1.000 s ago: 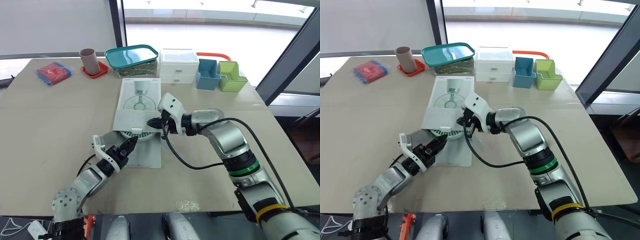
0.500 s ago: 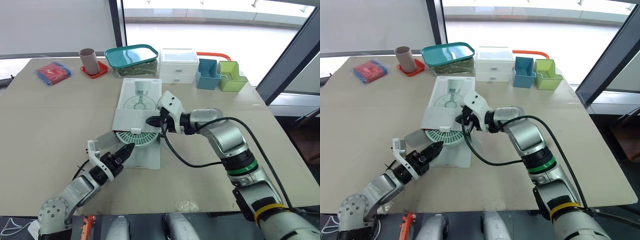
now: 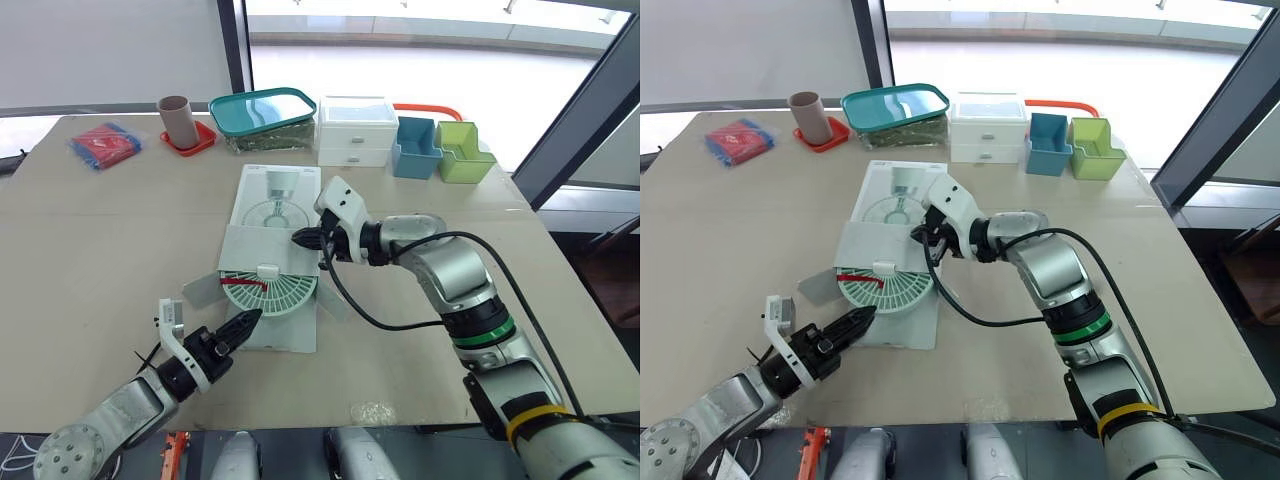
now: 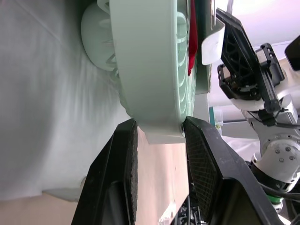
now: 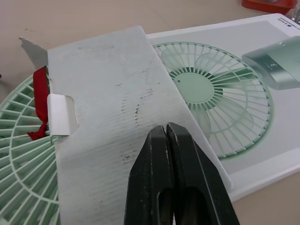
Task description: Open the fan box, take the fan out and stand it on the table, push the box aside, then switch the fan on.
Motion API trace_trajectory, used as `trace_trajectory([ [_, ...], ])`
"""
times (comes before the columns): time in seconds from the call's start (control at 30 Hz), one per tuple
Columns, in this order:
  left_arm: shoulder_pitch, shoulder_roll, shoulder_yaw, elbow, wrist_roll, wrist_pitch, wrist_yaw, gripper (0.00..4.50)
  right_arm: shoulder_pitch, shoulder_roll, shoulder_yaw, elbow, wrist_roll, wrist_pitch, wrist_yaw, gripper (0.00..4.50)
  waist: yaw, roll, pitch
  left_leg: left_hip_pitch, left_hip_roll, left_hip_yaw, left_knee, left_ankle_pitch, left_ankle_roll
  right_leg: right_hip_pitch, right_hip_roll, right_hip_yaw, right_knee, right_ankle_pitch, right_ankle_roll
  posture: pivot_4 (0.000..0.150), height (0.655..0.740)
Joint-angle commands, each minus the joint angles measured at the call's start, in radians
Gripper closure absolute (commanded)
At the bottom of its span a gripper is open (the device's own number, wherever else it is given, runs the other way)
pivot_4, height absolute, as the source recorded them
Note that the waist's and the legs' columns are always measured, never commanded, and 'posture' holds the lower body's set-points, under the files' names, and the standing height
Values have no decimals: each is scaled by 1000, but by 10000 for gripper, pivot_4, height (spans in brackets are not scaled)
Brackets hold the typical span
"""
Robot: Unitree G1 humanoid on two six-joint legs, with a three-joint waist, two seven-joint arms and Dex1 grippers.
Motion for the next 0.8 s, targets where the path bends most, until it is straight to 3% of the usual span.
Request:
trace_trajectory([
  [0.03, 107, 75, -1, -115, -77, 5, 14, 30554, -28, 7, -24, -9, 10, -21, 0, 45000, 0, 0, 0, 0, 0, 0, 0, 0, 0, 0, 0, 0, 0, 0, 0, 1500, 7400],
  [0.57, 204, 209, 8, -204, -177, -37, -61, 30554, -18, 10, -14, -4, 10, -38, 4, 45000, 3, 0, 1, -1, 0, 0, -1, 0, 0, -1, 0, 0, 0, -1, -2, 1500, 7400],
  [0.63, 220, 220, 9, -213, -118, -32, -98, 25426, -21, 14, -10, 1, 10, -44, 6, 45000, 3, 0, 1, -1, 0, 0, 0, 0, 0, -1, 0, 0, 0, -1, -2, 1500, 7400],
  [0.67, 224, 223, 9, -215, -102, -30, -109, 25426, -22, 16, -10, 3, 10, -46, 7, 45000, 4, 0, 1, -1, 0, 0, 0, 0, 0, -1, 0, 0, 0, -1, -2, 1500, 7400],
  [0.8, 225, 226, 19, -201, -129, -62, -130, 11652, -22, 18, -6, 7, 9, -50, 8, 45000, 5, 0, 1, -1, 0, 0, 0, 0, 0, -1, 0, 0, 0, -1, -2, 1500, 7400],
])
